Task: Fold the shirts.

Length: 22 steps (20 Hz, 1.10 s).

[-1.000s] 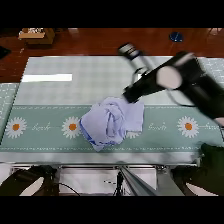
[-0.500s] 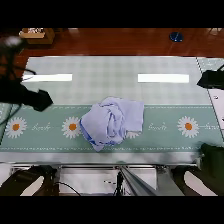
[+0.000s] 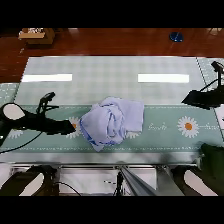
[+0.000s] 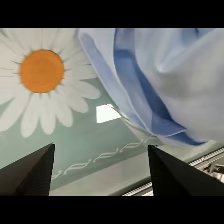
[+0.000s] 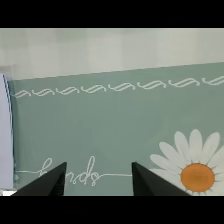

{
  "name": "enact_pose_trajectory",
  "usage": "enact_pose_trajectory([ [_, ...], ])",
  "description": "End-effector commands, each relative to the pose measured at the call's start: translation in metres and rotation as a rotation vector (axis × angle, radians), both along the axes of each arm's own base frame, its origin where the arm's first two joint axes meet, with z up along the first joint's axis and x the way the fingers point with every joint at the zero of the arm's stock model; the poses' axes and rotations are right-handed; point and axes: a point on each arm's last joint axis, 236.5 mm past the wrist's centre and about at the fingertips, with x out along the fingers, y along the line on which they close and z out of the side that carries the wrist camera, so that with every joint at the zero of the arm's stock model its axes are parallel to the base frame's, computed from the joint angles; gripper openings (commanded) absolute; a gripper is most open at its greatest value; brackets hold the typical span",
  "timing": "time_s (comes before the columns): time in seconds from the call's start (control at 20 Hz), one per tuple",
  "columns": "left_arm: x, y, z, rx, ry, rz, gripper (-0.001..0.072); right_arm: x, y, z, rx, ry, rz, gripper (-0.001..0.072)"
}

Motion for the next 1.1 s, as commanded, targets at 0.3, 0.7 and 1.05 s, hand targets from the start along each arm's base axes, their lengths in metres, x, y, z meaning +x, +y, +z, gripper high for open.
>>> enact_pose_trajectory([
  [0.3, 0.018, -0.032, -0.046, -0.183, 0.095, 0.128, 0.0709, -0.005, 0.013, -0.011, 0.062, 0.011, 0.004, 0.0492],
  [0.7, 0.002, -0.059, -0.084, -0.215, 0.234, 0.111, 0.0434, -0.009, 0.034, -0.004, 0.158, 0.026, 0.012, 0.0491],
  [1.05, -0.002, -0.062, -0.080, -0.231, 0.244, 0.082, 0.0017, -0.014, 0.039, -0.003, 0.181, 0.048, 0.015, 0.0491],
])
